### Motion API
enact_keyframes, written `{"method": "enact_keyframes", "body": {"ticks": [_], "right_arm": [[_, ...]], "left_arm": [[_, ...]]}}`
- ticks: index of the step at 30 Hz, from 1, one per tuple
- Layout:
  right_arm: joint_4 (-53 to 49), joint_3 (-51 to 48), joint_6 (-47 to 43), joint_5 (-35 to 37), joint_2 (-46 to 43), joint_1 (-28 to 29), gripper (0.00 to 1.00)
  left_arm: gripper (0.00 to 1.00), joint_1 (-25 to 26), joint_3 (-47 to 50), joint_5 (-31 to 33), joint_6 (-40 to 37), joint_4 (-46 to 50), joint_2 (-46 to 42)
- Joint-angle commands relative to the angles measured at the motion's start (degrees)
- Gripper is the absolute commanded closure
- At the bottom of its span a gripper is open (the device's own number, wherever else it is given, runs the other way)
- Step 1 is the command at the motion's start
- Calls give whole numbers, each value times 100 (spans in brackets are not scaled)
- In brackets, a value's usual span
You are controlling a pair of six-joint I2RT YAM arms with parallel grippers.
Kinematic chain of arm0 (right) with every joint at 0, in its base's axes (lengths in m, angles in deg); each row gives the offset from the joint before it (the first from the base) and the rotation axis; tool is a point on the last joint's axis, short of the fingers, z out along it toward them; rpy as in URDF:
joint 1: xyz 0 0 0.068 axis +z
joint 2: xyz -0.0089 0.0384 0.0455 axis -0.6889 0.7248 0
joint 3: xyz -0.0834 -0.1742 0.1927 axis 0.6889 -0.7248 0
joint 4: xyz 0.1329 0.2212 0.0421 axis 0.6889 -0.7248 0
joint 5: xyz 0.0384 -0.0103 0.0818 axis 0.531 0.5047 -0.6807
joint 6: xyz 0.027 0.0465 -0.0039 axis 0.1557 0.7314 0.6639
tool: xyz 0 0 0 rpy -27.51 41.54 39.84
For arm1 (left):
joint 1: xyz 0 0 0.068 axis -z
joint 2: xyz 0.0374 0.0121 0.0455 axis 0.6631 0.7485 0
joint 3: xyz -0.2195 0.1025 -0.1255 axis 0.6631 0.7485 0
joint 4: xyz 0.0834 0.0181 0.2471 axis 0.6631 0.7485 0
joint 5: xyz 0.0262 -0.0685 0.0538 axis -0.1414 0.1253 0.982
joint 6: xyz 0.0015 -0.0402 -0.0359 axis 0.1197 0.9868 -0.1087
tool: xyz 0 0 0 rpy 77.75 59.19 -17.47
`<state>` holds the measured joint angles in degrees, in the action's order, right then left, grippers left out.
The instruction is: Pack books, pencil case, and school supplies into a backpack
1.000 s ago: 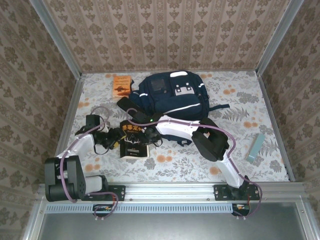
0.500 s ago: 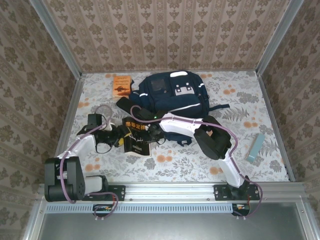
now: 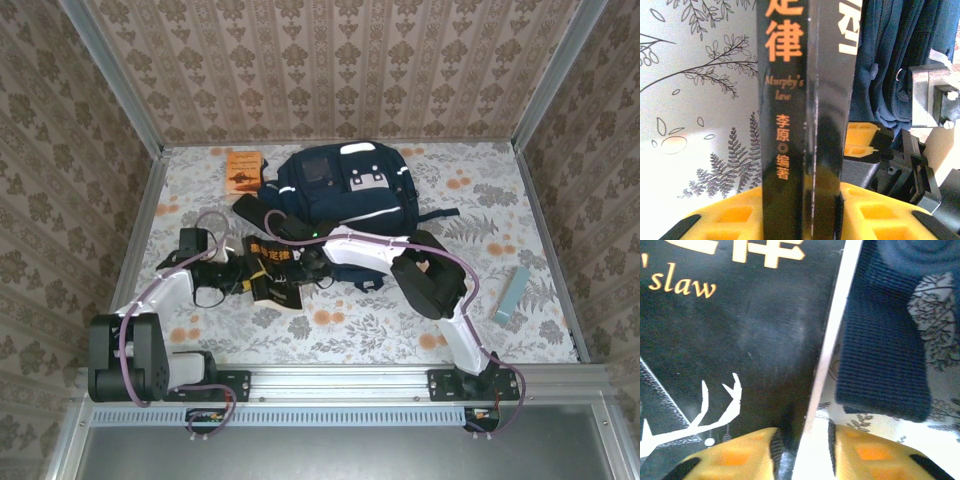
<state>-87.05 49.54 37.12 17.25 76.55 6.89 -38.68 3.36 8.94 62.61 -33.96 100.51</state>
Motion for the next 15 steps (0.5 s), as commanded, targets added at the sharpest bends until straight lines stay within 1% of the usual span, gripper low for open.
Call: {"method": "enact_keyframes", "body": {"ticks": [1, 7, 8, 10, 15], "right_arm": [[70, -398, -84, 195, -74, 43, 57], [468, -739, 41, -8, -895, -51, 41], [690, -799, 69, -70, -1017, -80, 39], [843, -922, 123, -151, -1242, -116, 36], [1210, -1259, 286, -342, -1777, -247, 30]], "left_arm": [[68, -19, -63, -27, -88, 237, -310], [74, -118, 17, 134, -112, 495, -750], [76, -144, 17, 154, -115, 565, -817], [81, -179, 8, 204, -110, 639, -982], [87, -267, -183, 352, -146, 1014, -1314]]}}
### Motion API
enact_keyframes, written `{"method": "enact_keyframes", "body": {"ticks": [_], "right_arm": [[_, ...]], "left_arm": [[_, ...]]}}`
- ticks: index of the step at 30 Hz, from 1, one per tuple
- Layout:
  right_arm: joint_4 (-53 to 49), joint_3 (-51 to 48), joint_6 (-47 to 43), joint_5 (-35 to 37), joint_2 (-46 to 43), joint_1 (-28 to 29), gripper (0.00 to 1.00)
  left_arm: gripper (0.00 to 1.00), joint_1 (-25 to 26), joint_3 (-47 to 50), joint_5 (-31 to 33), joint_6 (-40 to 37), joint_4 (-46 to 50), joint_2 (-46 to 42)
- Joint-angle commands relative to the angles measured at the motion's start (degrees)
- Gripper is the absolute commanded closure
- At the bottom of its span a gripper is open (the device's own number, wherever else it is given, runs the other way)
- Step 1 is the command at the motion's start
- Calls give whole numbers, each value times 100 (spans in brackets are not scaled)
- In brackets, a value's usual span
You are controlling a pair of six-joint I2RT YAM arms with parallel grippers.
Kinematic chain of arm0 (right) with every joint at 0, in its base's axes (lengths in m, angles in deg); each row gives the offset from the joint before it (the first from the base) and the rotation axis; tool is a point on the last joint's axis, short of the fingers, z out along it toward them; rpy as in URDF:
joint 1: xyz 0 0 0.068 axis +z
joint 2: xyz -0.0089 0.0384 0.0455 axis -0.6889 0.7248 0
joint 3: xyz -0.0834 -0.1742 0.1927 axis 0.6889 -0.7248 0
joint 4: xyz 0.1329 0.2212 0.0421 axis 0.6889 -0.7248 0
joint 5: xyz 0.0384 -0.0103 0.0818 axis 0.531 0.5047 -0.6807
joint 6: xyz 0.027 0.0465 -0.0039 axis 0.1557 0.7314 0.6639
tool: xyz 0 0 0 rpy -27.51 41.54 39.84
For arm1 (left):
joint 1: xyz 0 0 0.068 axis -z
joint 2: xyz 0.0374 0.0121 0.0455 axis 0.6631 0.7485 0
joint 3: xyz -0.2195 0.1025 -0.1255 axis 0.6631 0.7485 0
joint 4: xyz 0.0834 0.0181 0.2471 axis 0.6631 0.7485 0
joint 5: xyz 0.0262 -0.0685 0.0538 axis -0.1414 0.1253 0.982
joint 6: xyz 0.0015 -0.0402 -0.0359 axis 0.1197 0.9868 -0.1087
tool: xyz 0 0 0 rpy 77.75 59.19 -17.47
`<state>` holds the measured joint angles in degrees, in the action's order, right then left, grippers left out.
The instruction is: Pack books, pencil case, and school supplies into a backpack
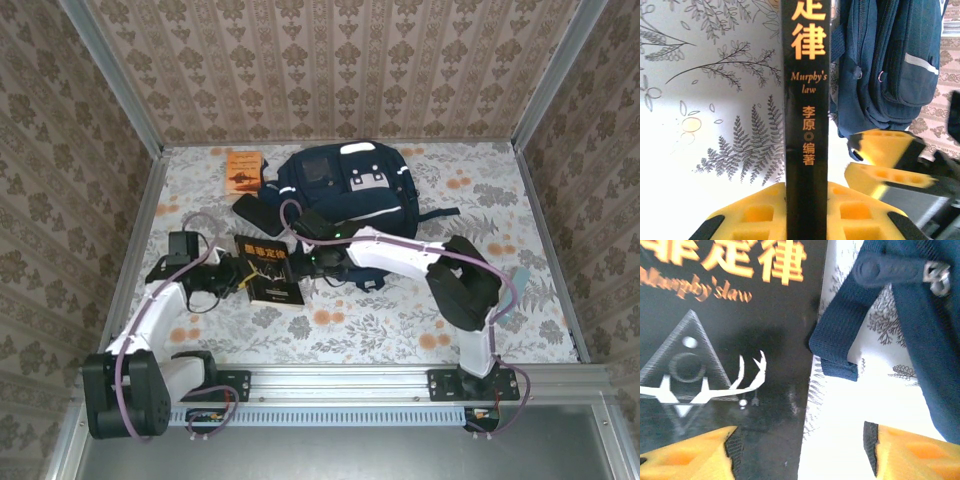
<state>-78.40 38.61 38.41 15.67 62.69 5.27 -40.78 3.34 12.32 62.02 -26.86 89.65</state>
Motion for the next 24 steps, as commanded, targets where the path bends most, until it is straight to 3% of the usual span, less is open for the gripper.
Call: {"method": "enact_keyframes", "body": {"ticks": [1, 8, 14, 24], "right_arm": [[432, -253, 196, -214, -521, -108, 28], [1381, -1108, 551, -303, -1521, -400, 10], [2503, -1786, 1325, -868, -2177, -912, 3], [5299, -2640, 3632, -1335, -2418, -1263, 1]], "left_arm": [[88, -68, -264, 50, -87, 401, -294], [90, -82, -1069, 204, 196, 553, -572], [90, 82, -2035, 369, 738, -202, -334], [93, 1496, -2768, 2336, 1627, -2345, 419]]}}
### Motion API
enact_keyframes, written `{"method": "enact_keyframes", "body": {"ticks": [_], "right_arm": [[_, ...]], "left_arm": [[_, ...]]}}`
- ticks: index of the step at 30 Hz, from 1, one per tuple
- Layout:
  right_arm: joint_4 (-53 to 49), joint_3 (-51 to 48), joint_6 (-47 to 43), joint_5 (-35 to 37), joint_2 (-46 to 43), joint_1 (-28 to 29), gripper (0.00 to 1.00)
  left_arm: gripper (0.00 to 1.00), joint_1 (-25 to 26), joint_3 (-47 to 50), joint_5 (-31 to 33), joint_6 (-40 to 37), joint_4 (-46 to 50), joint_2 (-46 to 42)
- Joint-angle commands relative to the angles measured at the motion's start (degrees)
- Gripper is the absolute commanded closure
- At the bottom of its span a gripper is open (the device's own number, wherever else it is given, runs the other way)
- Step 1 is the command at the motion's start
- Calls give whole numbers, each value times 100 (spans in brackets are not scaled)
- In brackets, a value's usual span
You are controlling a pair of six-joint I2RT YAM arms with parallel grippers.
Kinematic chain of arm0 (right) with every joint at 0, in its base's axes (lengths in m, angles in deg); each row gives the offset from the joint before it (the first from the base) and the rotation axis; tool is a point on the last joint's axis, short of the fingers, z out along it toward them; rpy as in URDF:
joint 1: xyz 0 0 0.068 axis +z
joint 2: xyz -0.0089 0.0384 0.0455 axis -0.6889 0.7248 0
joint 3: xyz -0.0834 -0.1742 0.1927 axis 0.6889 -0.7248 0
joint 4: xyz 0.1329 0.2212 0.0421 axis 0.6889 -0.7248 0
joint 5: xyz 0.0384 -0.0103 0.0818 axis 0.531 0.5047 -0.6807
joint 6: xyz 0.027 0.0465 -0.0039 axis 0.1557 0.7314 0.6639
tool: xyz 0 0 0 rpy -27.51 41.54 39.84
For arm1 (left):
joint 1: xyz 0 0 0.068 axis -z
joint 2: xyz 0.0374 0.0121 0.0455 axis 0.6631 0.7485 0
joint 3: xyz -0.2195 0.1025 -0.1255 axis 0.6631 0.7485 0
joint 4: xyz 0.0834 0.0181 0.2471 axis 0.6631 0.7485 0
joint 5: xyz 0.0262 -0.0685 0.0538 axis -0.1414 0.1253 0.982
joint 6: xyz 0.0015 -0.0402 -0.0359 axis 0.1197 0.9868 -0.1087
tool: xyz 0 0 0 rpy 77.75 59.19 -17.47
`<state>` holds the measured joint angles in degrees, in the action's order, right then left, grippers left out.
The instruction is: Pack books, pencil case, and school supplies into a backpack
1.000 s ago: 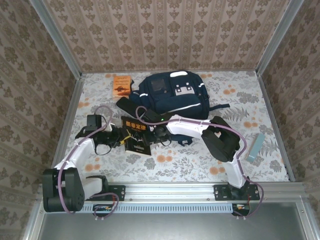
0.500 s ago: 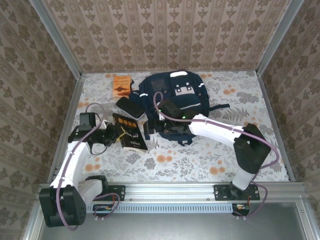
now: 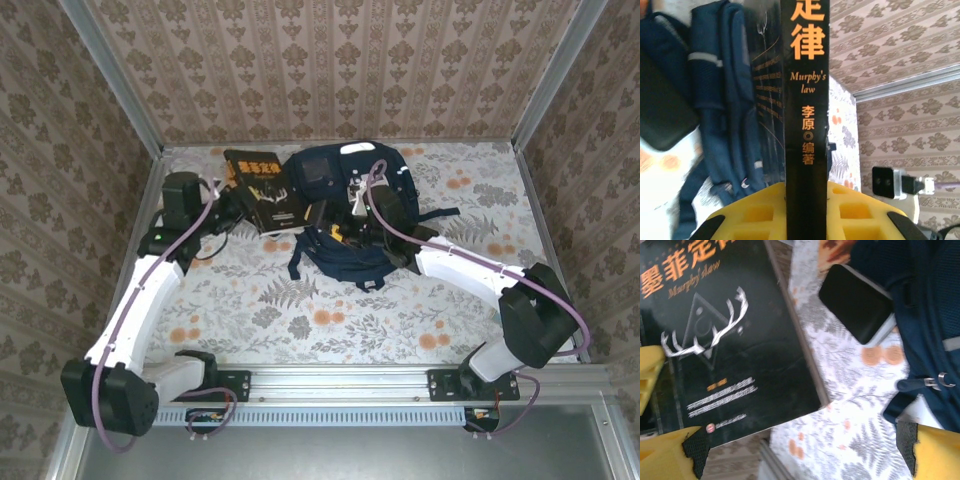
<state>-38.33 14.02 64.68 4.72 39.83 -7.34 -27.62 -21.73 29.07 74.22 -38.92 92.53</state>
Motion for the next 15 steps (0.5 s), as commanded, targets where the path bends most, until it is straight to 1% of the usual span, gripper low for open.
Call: {"method": "enact_keyframes", "body": {"ticks": [1, 3, 8, 11, 15], "right_arm": [[1552, -231, 1272, -214, -95, -8, 0], [1851, -229, 1658, -178, 33, -8, 1], [2692, -239, 2386, 72, 401, -7, 3], [2805, -133, 2648, 169, 567, -4, 3], [3003, 24, 2950, 217, 789, -8, 3]], "left_arm": [[93, 268, -273, 788, 533, -1368, 214], [92, 434, -307, 1051, 739, -1717, 358], [93, 795, -411, 1756, 1072, -2097, 582], [93, 944, -364, 2102, 1288, -2252, 591], [93, 1025, -340, 2312, 1479, -2370, 591]]}}
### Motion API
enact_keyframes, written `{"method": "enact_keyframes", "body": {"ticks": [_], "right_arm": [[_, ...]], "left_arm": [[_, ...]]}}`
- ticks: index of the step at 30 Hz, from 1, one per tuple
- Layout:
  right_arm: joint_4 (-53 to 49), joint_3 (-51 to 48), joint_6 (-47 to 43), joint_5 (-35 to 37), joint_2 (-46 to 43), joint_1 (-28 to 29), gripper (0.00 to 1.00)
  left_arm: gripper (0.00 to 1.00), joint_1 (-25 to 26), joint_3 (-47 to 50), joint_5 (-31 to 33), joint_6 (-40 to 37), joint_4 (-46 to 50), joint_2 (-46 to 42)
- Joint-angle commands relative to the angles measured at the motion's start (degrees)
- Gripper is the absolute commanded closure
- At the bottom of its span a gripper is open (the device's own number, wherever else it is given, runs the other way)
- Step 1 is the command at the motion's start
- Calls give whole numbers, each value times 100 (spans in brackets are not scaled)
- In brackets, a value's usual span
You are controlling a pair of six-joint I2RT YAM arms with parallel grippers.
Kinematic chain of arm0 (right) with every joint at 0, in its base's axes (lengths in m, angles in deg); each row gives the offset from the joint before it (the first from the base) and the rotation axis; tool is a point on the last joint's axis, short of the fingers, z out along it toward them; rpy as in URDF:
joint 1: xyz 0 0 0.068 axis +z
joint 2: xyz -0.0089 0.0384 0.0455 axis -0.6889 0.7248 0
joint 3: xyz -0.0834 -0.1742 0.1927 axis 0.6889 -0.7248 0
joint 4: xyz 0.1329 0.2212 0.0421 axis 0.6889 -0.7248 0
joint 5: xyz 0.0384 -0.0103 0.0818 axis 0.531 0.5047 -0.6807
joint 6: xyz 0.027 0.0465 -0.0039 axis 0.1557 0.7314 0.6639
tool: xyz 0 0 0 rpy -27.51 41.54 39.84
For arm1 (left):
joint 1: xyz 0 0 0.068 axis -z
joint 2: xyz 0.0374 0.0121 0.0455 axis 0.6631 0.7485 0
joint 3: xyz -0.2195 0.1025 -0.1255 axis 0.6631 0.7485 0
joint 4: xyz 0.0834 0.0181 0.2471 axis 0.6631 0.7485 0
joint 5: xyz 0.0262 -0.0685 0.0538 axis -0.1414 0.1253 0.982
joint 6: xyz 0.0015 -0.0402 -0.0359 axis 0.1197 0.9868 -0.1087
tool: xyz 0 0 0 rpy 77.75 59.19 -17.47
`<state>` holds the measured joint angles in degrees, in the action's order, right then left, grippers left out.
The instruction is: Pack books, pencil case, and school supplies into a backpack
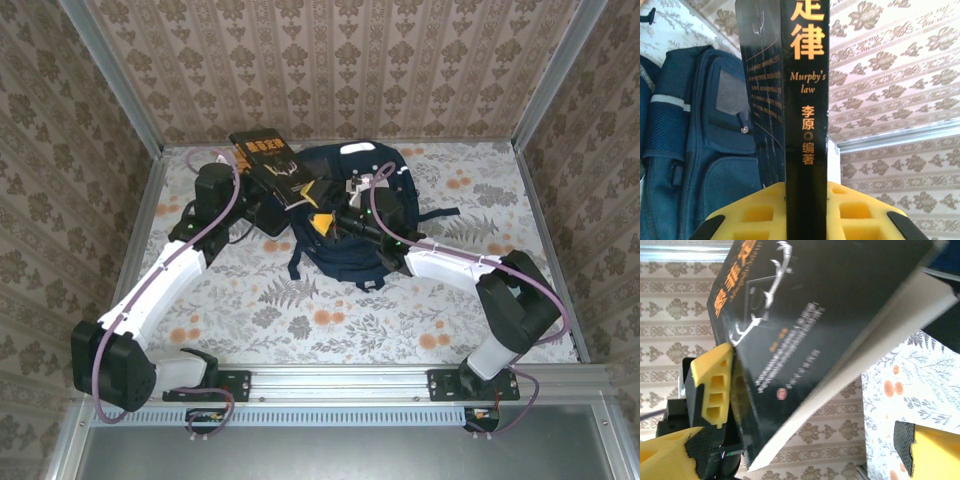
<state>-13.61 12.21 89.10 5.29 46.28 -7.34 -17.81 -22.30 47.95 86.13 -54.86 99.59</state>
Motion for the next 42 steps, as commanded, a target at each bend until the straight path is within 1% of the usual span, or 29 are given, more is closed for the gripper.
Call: {"method": "enact_keyframes", "body": {"ticks": [1, 7, 11, 18, 22, 26, 28, 30, 32, 33, 35, 38, 42], "right_arm": [[542, 275, 560, 147, 203, -4, 3], [635, 652, 610, 181, 601, -25, 8], [775, 872, 698, 231, 779, -60, 15], [965, 888, 884, 344, 863, -144, 38], [827, 742, 739, 478, 710, -175, 50], [595, 626, 537, 599, 532, -210, 65], [481, 598, 416, 610, 439, -245, 73], [272, 605, 164, 542, 323, -301, 83], [27, 576, -125, 487, 148, -363, 88], [-131, 528, -298, 502, 16, -396, 91], [-540, 446, -714, 534, -263, -475, 94], [-1313, 374, -1456, 651, -766, -599, 96], [-2603, 386, -2586, 959, -1550, -732, 97]], "left_arm": [[93, 75, -274, 447, 333, -846, -100], [94, 169, -300, 400, 643, -932, -1], [95, 210, -352, 395, 758, -911, -39], [95, 204, -280, 354, 876, -902, -123], [95, 209, -172, 316, 967, -880, -158], [92, 207, -107, 273, 966, -781, -203], [85, 211, -115, 159, 836, -658, -203], [69, 203, -221, -57, 391, -220, -179], [55, 205, -321, -148, -127, 509, -168], [50, 204, -320, -214, -435, 782, -167], [41, 207, -244, -221, -809, 1302, -184], [31, 186, -12, -331, -1227, 1662, -203], [23, 208, 27, -481, -1787, 2004, -125]]}}
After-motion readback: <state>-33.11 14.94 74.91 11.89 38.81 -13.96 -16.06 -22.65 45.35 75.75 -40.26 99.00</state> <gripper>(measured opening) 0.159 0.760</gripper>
